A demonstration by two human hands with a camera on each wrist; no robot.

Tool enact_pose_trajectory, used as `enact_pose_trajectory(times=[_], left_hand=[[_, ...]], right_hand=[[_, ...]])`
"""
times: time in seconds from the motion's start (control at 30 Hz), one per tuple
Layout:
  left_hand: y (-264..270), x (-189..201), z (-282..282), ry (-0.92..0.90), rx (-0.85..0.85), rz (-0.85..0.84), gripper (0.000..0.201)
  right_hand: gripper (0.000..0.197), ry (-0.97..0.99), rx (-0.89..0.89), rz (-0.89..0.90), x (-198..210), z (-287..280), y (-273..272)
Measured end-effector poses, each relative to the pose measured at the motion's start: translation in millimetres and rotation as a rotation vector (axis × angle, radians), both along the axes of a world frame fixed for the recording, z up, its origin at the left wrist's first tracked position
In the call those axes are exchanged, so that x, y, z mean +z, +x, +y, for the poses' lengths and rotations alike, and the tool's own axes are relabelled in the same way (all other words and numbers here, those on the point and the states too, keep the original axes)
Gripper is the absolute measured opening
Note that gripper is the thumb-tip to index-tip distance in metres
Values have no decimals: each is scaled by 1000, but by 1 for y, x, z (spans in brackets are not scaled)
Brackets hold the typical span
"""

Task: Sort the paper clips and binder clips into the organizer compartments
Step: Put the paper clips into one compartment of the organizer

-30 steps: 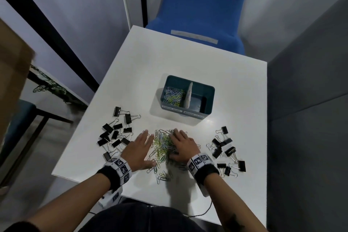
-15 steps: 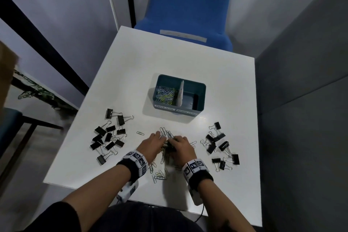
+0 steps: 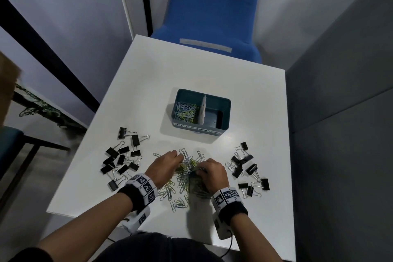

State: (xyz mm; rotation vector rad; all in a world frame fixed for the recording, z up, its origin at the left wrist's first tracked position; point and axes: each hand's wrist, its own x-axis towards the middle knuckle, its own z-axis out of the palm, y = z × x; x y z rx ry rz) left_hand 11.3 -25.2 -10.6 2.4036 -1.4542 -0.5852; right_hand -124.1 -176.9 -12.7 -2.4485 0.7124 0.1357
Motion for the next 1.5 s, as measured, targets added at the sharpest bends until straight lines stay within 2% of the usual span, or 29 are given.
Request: enact_pose_trajectory(times=[0.2,0.37,0.5,0.57,0.67,0.8,0.93,1.0,1.1,1.17,1.27,1.33,1.4,1.5], left_hand=[[17,51,-6,-162,-5,56,5],[44,104,-35,-325,68,105,2],[82,122,-74,-378,155,97,6],[98,124,-90,-349,169,105,4],[114,118,-94,-206,168,112,15],[110,101,-69,-156,272,60,18],[88,69,-34,-39,259,96,21],[75,53,-18,39,249,109,22],[58,34,2,126,223,107,28],[48,24,14,198,213,95,32],[35,10,25,292,201,89,49],[27,4,27,361,202,112,62],[20,-1,28,413,171,137,68],[9,-13,29,389,99,125,72]], right_hand=[[6,-31,-17,-53,10,-4,-7],[16,20,-33,-142,26,-10,-3],[18,47,-37,-244,53,-14,8],[14,65,-58,-302,70,-17,18],[9,90,-69,-381,98,-25,41],[11,65,-58,-470,132,-42,82],[6,32,-114,-557,150,-57,131],[8,25,-110,-483,147,-64,153],[27,3,-32,-254,134,-68,165],[39,-33,-13,-197,129,-66,155],[36,5,-45,-222,117,-53,119],[30,28,-79,-147,94,-42,86],[35,44,-105,12,66,-33,50],[47,26,-87,295,29,-25,1]])
